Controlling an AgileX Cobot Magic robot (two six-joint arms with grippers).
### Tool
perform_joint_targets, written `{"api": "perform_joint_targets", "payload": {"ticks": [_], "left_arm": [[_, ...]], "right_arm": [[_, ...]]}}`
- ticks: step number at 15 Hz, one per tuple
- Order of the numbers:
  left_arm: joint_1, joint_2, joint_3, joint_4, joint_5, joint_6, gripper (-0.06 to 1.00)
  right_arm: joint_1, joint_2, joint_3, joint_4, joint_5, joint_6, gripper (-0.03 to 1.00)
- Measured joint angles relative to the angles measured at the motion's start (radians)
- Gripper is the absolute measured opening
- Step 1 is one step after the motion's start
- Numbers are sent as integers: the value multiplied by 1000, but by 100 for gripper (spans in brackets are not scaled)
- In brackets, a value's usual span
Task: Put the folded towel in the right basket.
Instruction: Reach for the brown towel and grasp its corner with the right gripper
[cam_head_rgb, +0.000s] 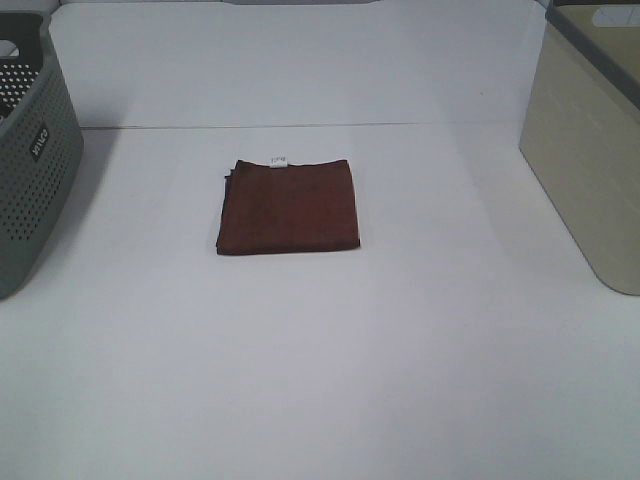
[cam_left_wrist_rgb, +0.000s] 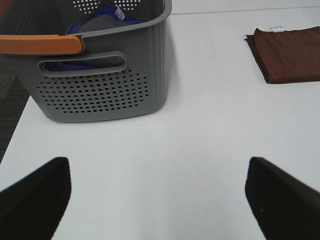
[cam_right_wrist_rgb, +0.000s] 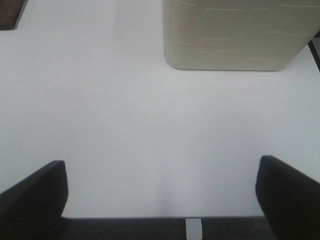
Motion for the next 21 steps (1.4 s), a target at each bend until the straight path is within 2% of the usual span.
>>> {"api": "perform_joint_targets", "payload": {"ticks": [17,19,20,21], "left_arm": [[0,0,0,0,0,0,88],[0,0,0,0,0,0,88],[0,0,0,0,0,0,88],[0,0,0,0,0,0,88]], "right_arm": [[0,6,-1,-1,0,15,98],[0,55,-26,-1,-48,20,98],[0,164,-75,-1,-106,20,97],[0,229,-102,-1,-121,20,97]]}}
